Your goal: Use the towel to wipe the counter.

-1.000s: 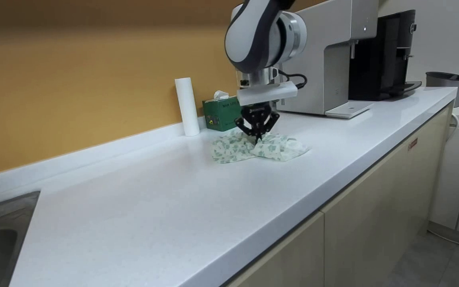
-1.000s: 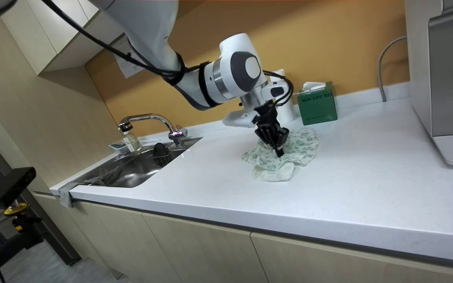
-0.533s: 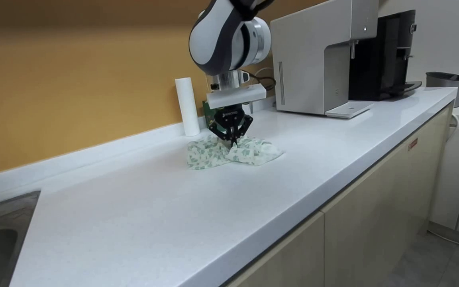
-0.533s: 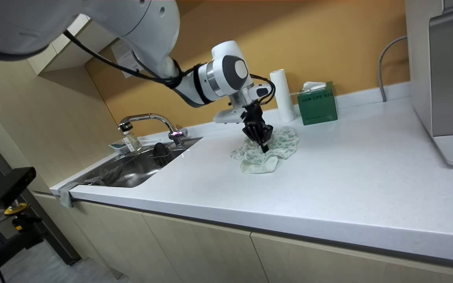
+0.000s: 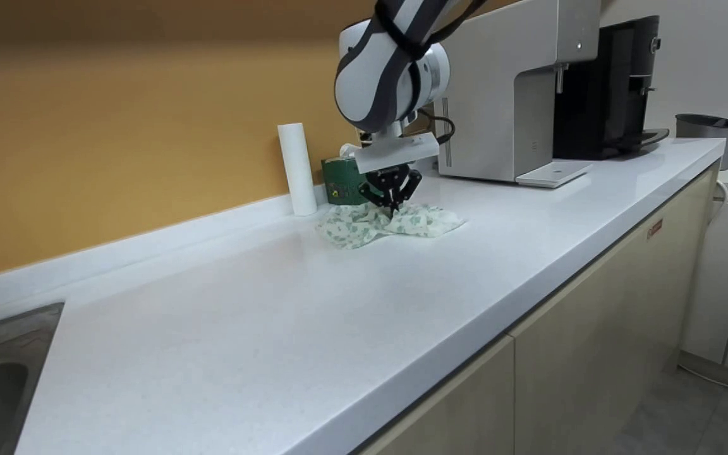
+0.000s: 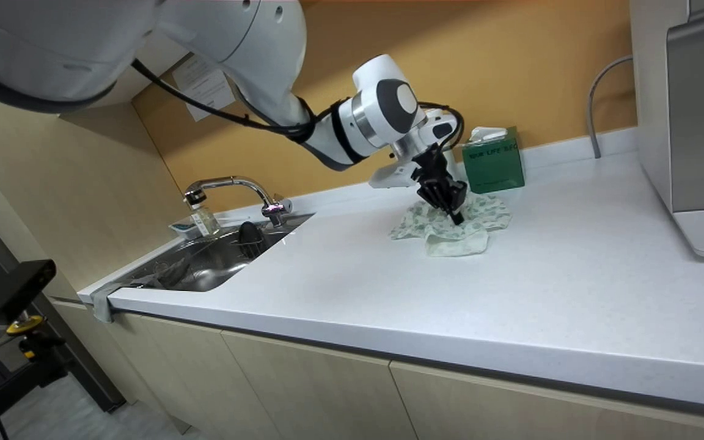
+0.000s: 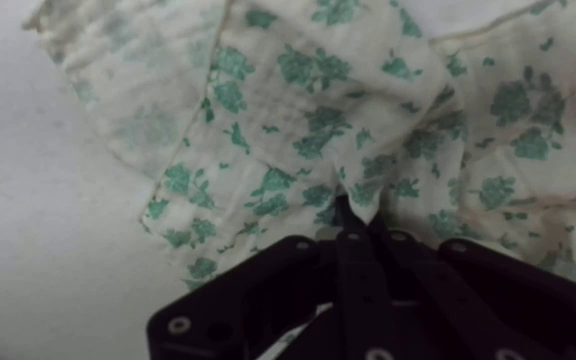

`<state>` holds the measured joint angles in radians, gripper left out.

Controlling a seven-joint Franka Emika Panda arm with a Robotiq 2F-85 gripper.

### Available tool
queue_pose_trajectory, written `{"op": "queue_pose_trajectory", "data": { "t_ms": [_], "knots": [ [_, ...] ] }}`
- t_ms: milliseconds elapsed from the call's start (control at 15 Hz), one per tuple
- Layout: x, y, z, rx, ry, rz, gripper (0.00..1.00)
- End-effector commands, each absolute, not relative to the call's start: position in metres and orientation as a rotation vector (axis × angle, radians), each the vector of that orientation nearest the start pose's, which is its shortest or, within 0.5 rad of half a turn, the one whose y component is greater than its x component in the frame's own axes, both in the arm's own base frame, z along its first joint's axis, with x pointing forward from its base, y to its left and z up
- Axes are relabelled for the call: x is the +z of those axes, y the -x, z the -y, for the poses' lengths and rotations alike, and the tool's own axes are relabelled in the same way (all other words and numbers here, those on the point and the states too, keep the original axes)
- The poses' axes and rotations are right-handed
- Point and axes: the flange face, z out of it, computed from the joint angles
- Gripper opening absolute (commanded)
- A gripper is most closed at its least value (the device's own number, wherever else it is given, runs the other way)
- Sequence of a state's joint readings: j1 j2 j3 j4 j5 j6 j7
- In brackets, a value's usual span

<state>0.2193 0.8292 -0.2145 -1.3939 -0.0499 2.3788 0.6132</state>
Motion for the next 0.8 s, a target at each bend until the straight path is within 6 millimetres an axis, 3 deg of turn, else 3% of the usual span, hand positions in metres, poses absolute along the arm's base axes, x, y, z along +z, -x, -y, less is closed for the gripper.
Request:
{"op": "queue_pose_trajectory", "data": {
  "t_ms": [0,200,333,733],
  "knots": [
    [0.233,-0.735,0.000,-0.498,3.170,-0.967,0.01],
    [0.233,-0.715,0.036,-0.515,3.168,-1.088,0.01],
    [0.233,-0.693,0.050,-0.410,3.178,-1.098,0.01],
    [0.238,-0.616,0.045,-0.034,3.160,-0.831,0.01]
  ]
}}
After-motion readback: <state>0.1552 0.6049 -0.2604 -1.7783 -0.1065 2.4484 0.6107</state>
